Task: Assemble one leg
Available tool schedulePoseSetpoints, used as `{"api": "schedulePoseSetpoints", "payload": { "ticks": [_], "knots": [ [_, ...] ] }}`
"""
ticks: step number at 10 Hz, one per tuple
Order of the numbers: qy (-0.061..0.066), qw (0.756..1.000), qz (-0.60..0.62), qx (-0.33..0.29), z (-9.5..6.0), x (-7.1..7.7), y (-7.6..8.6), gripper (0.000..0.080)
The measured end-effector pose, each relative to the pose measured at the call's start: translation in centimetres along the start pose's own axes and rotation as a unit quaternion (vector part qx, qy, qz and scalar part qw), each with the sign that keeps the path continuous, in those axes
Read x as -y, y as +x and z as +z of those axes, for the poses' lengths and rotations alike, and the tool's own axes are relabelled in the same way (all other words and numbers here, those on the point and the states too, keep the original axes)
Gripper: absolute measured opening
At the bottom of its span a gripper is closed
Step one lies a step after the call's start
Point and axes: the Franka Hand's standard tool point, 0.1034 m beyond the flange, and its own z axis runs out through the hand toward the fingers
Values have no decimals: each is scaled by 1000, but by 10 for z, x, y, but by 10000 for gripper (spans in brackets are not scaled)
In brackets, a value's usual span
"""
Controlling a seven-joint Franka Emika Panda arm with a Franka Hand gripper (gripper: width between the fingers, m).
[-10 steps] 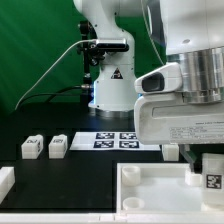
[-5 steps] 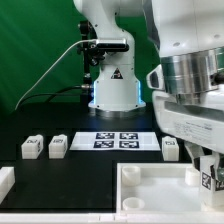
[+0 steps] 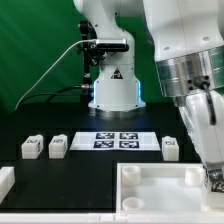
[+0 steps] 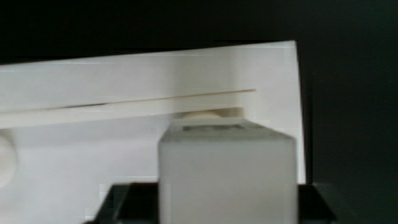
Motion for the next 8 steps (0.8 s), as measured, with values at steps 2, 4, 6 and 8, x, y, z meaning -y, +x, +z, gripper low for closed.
{"api": "schedulePoseSetpoints", "payload": {
  "ticks": [2, 4, 6, 8],
  "knots": [
    [0, 1000, -31, -1, 0, 0, 0, 565],
    [6, 968, -252, -9, -2, 5, -5, 623],
    [5, 938, -347, -10, -2, 5, -2, 648],
    [2, 900, -436, -12, -2, 5, -2, 649]
  ]
}}
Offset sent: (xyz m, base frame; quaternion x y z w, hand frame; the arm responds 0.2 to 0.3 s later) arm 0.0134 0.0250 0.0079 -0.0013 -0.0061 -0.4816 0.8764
